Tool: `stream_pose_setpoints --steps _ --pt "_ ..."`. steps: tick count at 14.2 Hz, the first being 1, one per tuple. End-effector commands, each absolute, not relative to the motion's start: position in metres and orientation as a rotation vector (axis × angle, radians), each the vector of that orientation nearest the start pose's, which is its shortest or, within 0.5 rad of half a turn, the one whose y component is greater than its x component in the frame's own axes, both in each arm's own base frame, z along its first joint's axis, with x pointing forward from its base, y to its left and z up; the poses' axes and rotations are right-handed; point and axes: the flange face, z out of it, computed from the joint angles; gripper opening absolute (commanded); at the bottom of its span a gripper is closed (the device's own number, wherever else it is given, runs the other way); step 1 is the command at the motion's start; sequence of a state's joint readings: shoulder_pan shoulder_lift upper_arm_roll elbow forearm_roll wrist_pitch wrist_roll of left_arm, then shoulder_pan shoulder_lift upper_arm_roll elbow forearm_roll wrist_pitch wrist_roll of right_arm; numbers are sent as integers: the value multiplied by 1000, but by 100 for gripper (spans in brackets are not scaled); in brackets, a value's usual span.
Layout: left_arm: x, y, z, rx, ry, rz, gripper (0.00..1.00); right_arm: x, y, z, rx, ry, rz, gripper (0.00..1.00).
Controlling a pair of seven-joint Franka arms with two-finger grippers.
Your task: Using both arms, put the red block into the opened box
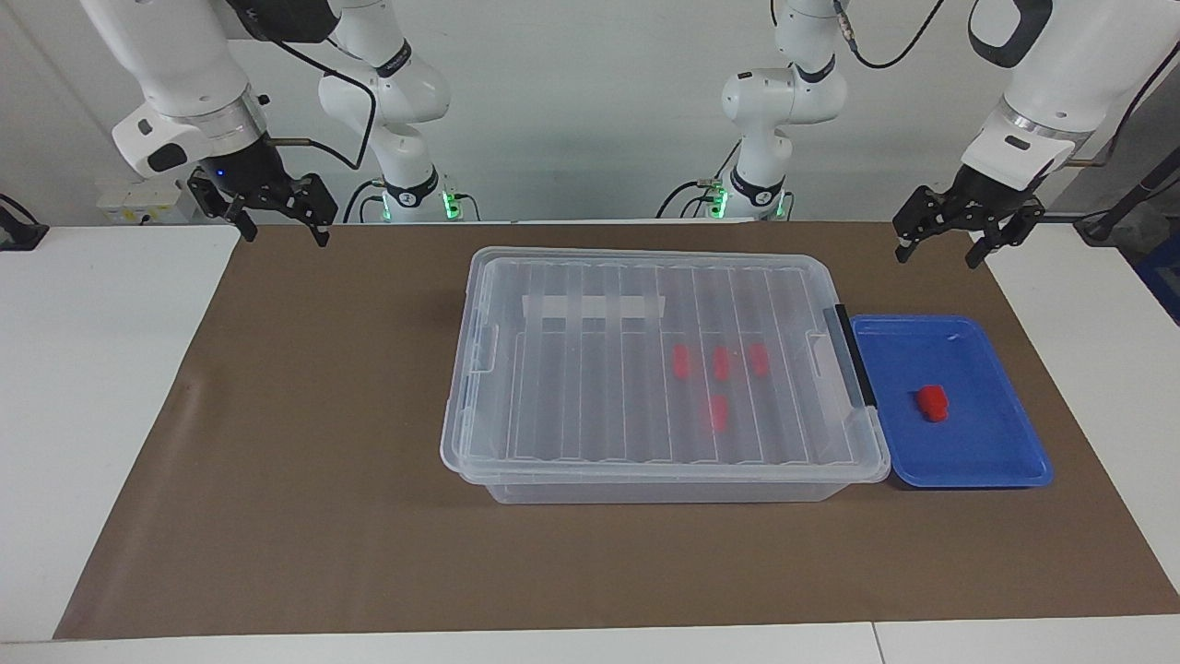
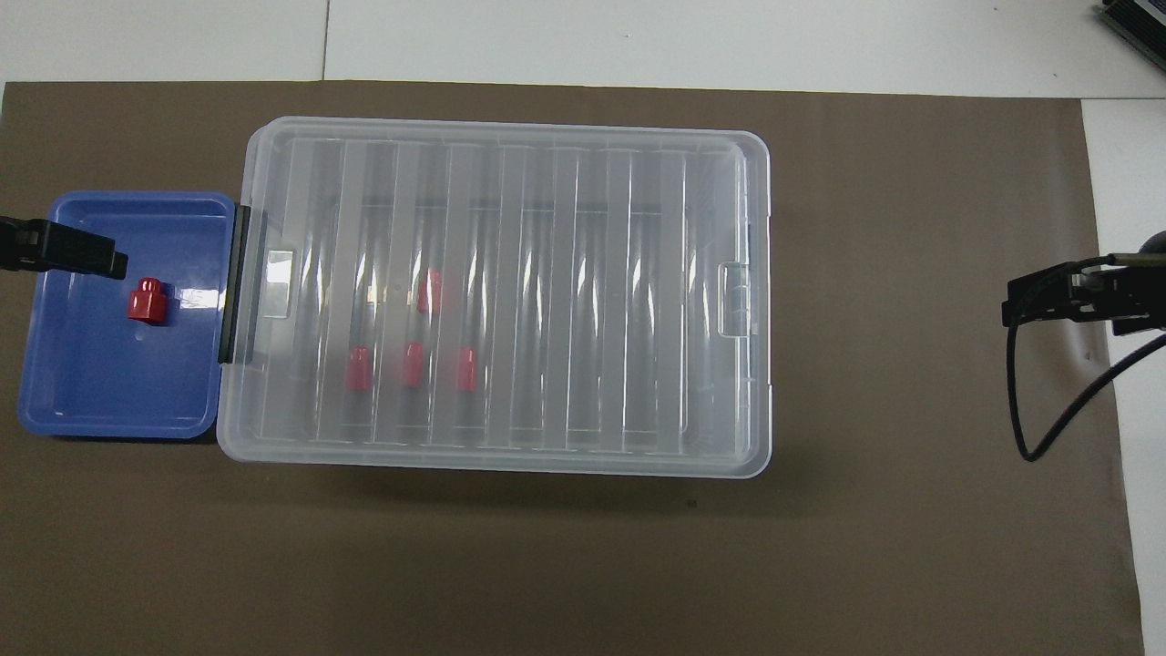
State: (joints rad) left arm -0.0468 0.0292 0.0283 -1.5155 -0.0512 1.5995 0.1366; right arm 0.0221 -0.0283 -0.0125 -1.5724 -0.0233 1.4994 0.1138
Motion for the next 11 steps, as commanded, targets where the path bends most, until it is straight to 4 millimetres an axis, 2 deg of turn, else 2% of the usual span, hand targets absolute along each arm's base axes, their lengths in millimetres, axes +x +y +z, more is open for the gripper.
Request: stream_pose_setpoints --steps 1,8,9,11 --pt "565 -14 635 -3180 234 -98 100 536 3 631 -3159 205 77 100" --pt "565 -14 635 -3180 234 -98 100 536 7 627 -3159 207 82 100" --pt "565 -14 635 -3180 234 -98 100 536 10 623 -3156 199 41 100" --pt "565 -14 635 -3179 236 -98 100 535 34 612 -3151 137 -19 100"
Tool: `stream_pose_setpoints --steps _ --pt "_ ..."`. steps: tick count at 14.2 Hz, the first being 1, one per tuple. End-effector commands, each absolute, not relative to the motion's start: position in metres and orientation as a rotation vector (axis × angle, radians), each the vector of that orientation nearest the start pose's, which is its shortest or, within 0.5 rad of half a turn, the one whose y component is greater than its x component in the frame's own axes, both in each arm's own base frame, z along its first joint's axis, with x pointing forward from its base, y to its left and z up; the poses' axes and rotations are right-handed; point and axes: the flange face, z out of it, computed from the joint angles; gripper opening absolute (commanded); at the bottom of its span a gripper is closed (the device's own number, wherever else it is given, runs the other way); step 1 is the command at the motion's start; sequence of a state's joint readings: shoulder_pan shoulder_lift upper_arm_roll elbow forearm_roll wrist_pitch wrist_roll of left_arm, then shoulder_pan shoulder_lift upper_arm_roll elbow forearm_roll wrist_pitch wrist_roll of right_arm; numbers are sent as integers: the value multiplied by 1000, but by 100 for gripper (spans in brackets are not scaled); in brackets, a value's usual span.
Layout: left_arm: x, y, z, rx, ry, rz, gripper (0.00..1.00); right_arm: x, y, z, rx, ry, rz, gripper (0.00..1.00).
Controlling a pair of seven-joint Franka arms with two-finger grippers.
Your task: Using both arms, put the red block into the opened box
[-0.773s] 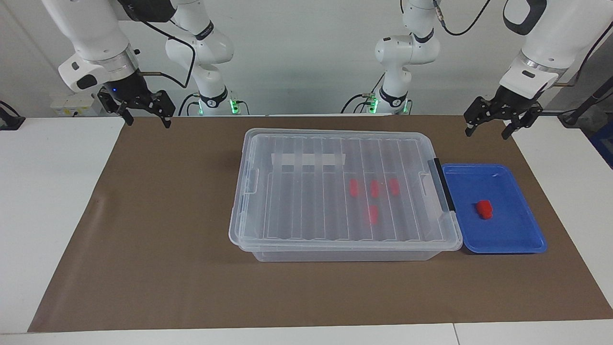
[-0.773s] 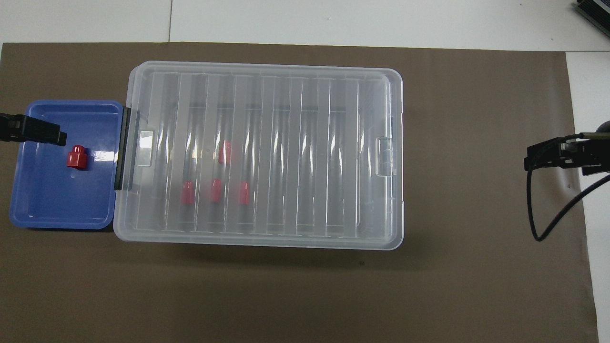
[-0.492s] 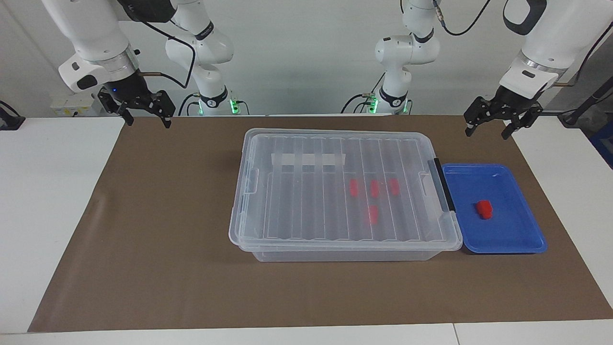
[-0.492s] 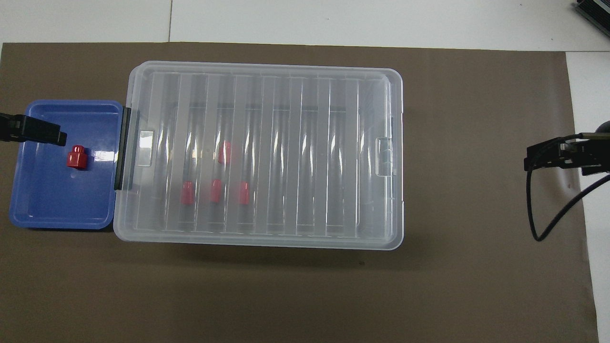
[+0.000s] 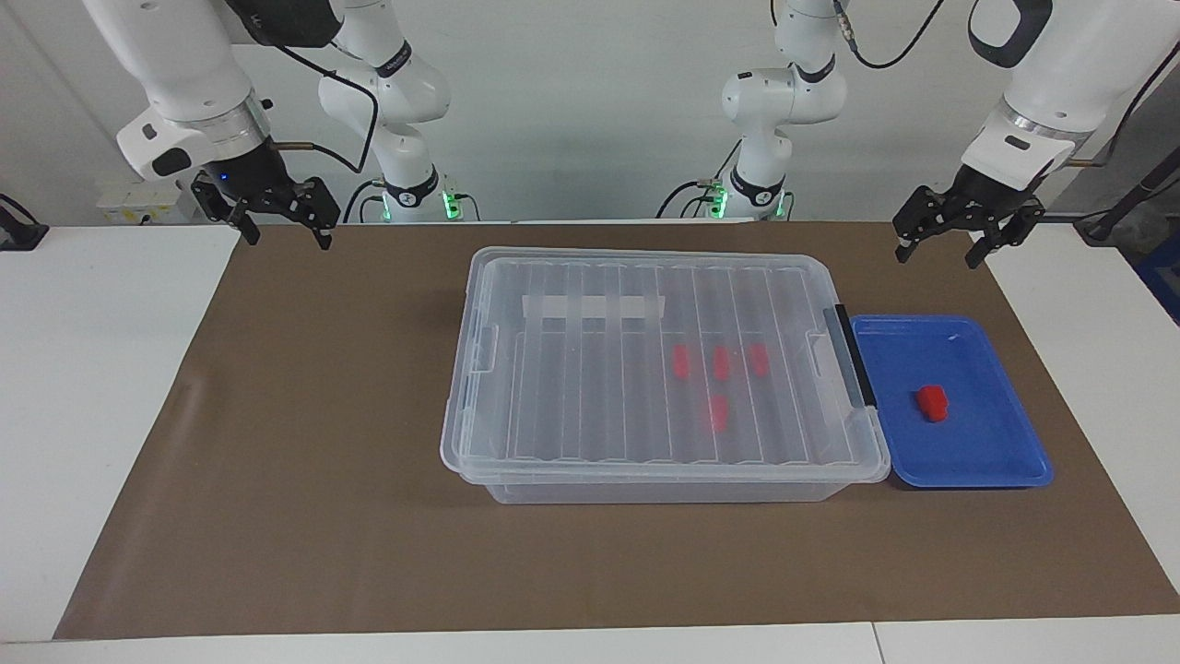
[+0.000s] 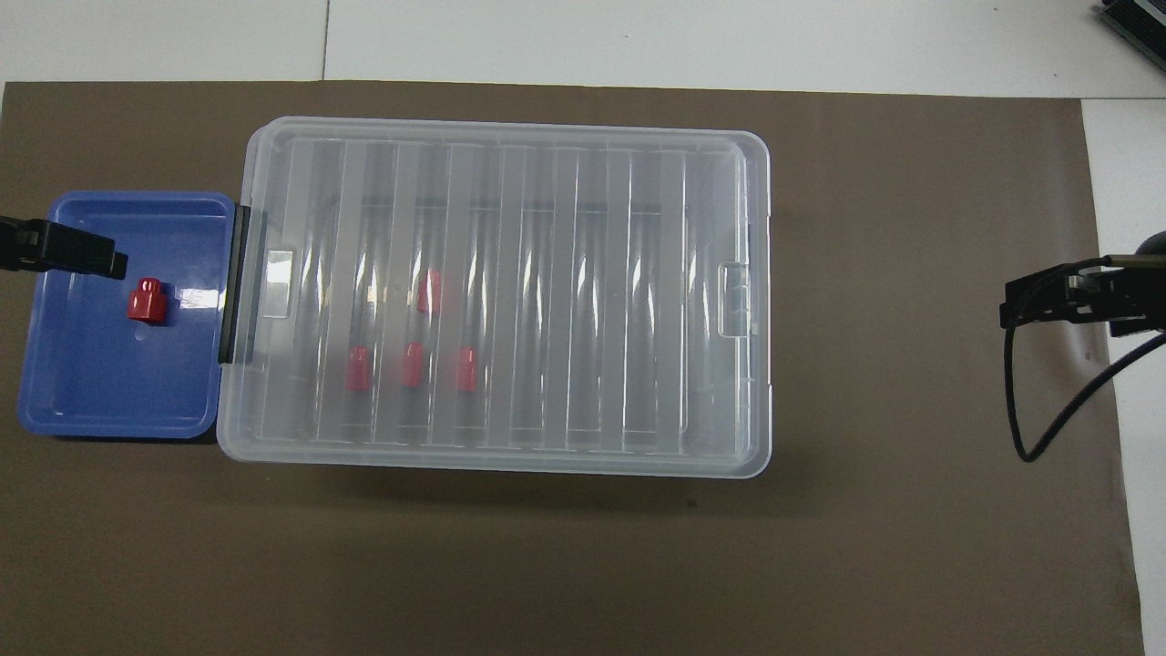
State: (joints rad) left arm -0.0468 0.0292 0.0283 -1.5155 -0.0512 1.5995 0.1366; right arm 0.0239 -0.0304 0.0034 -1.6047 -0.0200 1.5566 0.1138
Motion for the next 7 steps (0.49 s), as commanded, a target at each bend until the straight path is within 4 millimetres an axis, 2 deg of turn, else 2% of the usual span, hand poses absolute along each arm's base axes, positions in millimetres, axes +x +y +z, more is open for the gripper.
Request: stream_pose_setpoints --steps 1,7 --pt "565 -14 635 -3180 234 -98 100 534 42 605 -3151 132 -29 100" --pt "565 -14 635 -3180 234 -98 100 540 112 566 -3131 208 -138 100"
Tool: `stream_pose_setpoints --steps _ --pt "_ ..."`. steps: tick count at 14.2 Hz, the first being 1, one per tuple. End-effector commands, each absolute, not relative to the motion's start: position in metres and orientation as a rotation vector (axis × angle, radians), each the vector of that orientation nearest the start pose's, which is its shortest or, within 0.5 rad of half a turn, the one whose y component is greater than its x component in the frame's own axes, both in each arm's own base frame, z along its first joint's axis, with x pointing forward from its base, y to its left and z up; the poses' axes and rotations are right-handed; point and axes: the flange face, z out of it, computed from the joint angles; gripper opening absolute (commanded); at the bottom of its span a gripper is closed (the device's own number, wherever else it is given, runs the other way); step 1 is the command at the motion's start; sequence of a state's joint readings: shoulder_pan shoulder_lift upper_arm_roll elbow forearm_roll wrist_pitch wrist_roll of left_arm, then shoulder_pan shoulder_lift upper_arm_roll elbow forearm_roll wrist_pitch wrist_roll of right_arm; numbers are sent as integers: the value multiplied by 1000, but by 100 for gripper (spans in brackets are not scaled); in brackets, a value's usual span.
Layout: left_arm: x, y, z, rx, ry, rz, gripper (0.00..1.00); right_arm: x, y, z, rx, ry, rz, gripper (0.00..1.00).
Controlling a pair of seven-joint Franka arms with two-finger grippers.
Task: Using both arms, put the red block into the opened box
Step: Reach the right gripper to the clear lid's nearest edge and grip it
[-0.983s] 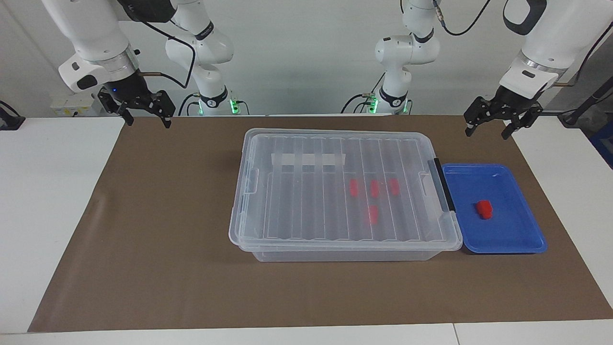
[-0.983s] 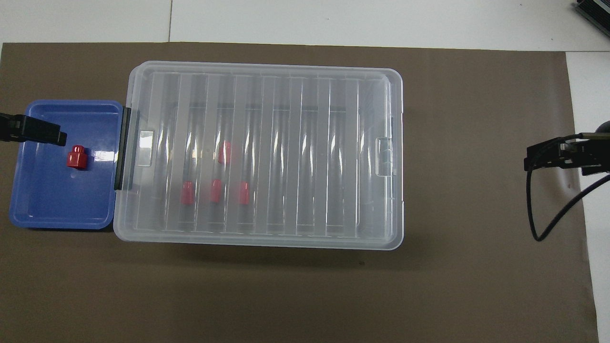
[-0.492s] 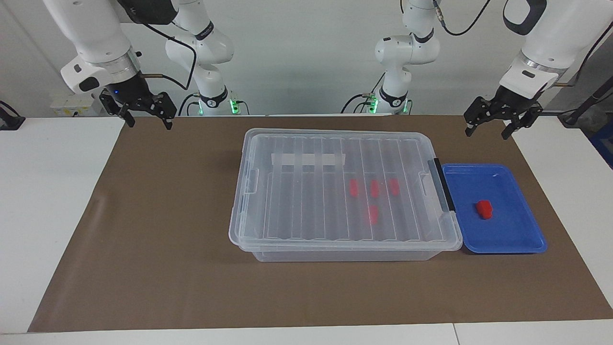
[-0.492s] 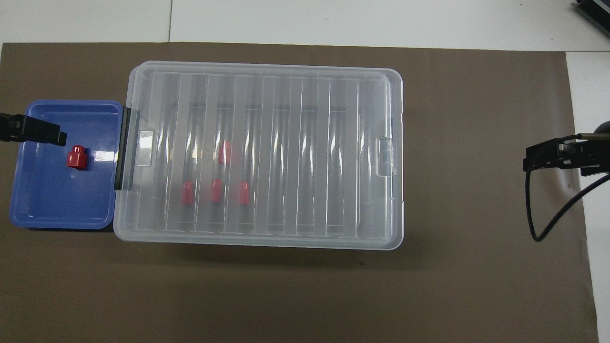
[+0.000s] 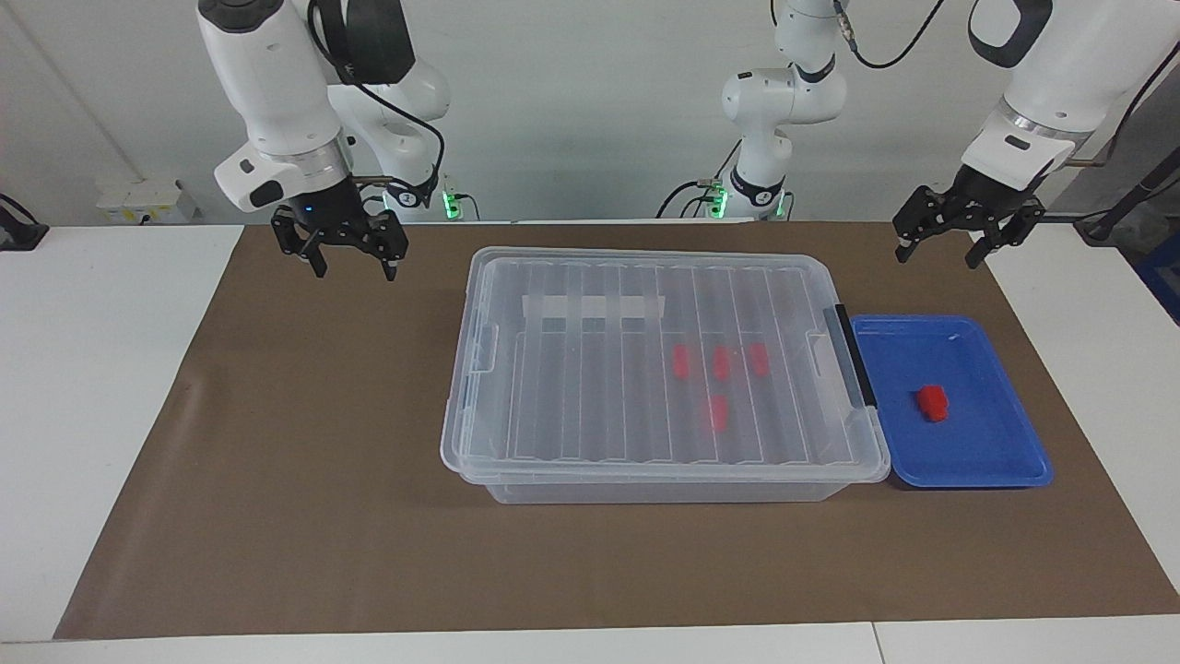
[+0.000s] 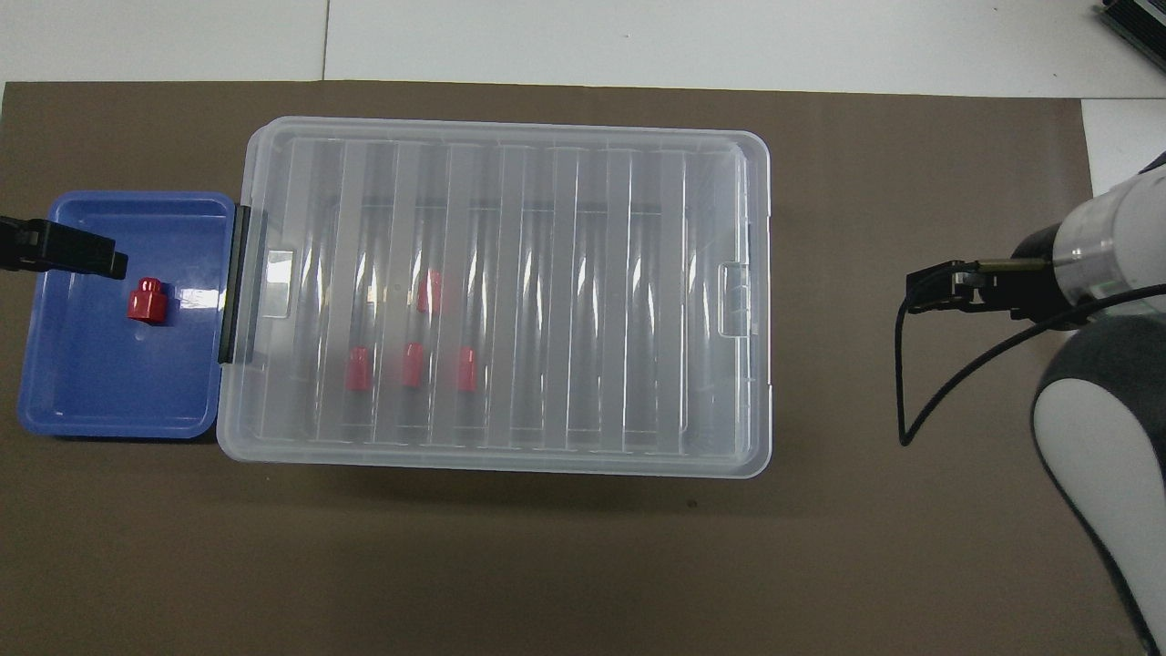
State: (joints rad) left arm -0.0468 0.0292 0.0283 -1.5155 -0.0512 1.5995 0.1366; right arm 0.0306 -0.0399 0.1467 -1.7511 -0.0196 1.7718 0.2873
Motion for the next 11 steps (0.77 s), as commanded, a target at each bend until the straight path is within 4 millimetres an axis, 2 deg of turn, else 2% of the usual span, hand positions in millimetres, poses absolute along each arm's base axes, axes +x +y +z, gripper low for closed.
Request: stream_pose_setpoints --steps 1,2,6,11 --pt "565 -14 635 -3178 234 -97 100 541 122 560 -3122 221 -160 100" --pt "565 -14 635 -3180 234 -98 100 545 136 550 -3115 239 -158 100" --pt "565 -14 635 -3180 234 -95 100 565 158 512 -3087 264 -157 100" --pt "565 -14 635 -3180 234 -95 100 577 171 475 -3078 265 -111 100"
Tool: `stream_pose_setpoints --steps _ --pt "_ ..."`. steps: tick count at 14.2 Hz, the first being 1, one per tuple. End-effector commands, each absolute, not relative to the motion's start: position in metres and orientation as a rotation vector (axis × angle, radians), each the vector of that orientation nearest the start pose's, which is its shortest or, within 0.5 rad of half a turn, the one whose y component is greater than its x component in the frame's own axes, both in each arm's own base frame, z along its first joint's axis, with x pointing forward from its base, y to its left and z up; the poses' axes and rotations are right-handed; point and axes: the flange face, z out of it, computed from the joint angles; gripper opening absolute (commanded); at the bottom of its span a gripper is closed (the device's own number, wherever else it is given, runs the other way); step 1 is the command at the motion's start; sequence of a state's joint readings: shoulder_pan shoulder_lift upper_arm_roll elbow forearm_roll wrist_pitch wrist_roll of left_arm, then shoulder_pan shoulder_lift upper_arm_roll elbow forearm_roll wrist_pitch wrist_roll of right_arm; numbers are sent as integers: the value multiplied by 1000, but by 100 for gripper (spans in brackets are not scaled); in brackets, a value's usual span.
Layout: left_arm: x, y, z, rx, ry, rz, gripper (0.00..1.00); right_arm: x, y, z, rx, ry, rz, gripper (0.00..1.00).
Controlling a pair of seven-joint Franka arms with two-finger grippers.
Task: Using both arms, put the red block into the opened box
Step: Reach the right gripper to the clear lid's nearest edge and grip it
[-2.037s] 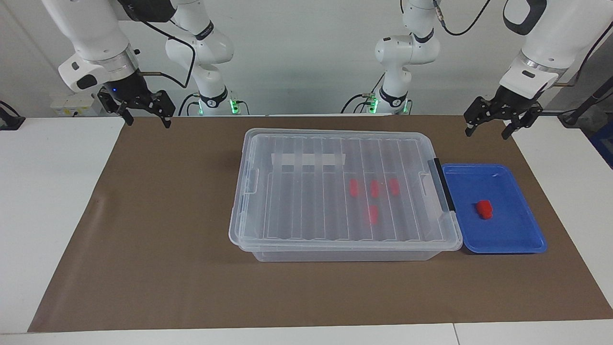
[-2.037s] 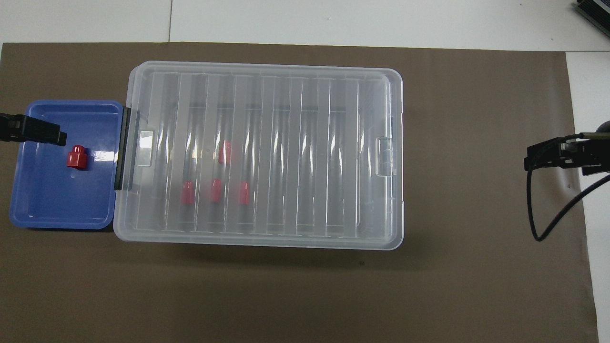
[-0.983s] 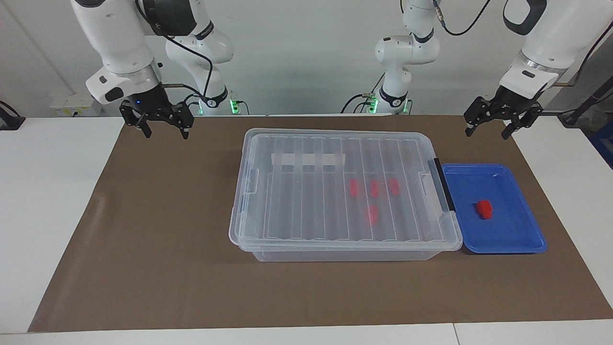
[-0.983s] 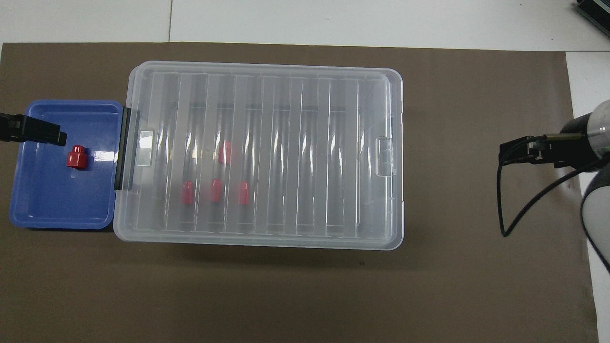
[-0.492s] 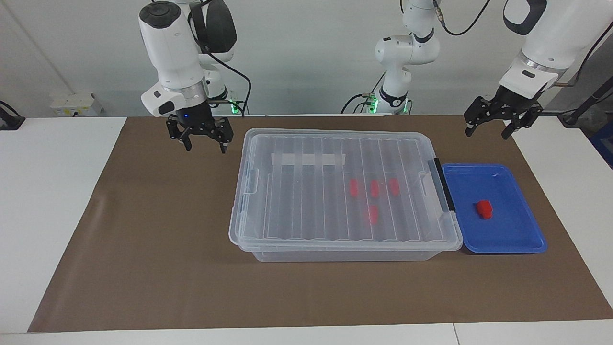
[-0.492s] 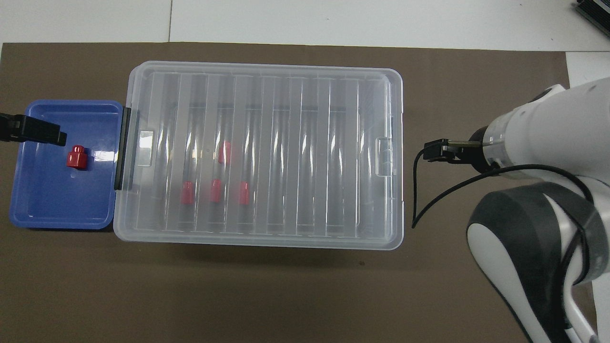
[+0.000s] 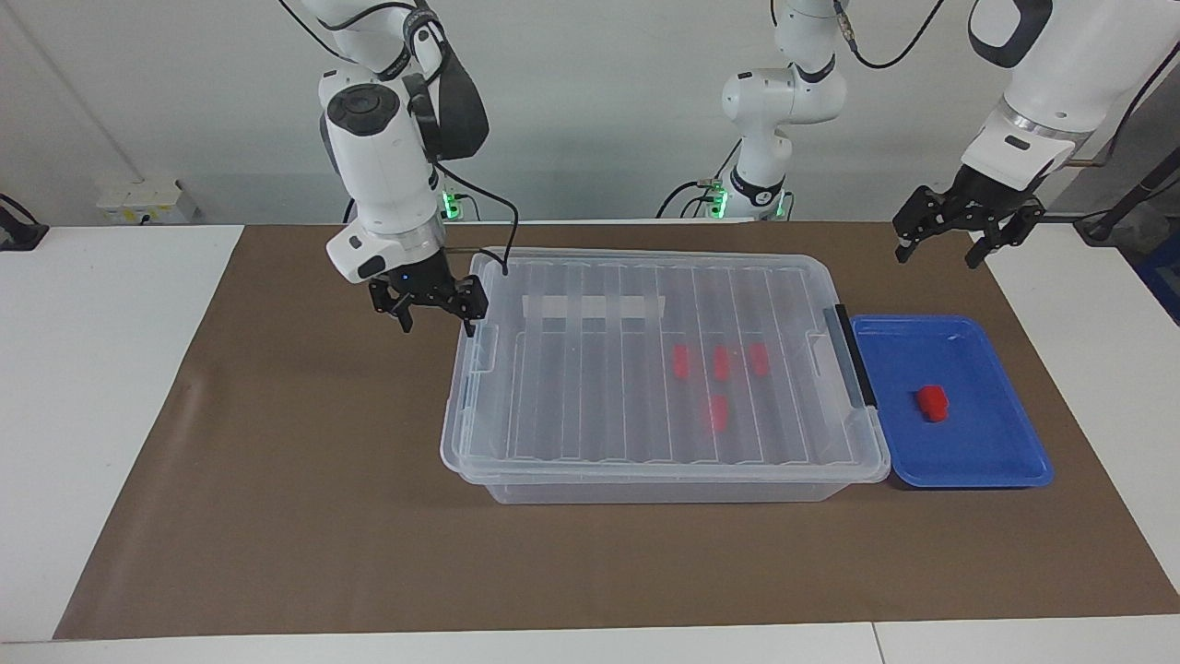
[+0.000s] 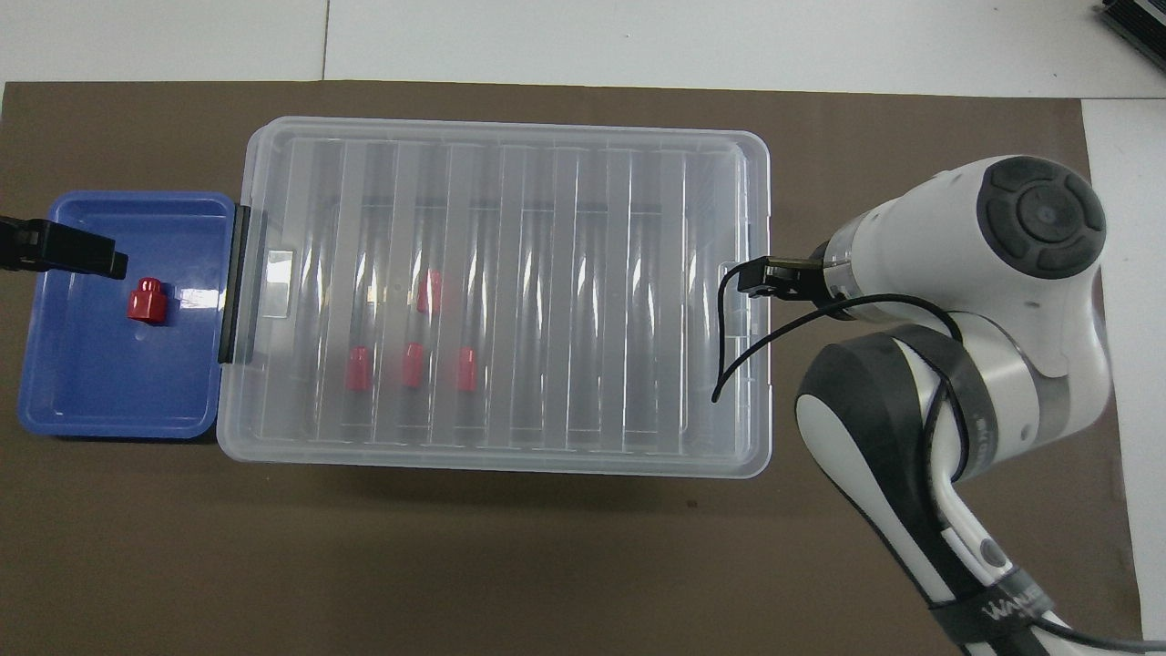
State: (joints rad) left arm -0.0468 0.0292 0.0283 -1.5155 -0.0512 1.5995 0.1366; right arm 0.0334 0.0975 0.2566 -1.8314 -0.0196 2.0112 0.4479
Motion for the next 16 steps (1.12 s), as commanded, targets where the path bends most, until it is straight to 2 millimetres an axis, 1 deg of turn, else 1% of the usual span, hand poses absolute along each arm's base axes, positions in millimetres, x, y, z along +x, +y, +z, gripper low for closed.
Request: stream_pose_setpoints --steps 1,8,10,12,16 --pt "565 -14 635 -3180 234 -95 100 576 177 474 -3079 246 -106 100" --pt "565 -14 635 -3180 234 -95 100 574 175 469 -3086 228 -86 100" --pt "565 -14 635 -3180 234 -95 100 573 174 465 -3089 221 -78 100" --pt "565 -14 635 -3180 234 -95 100 572 172 463 -3095 180 -72 100" --pt "565 -14 635 -3180 234 -95 100 573 168 462 -3096 180 -71 100"
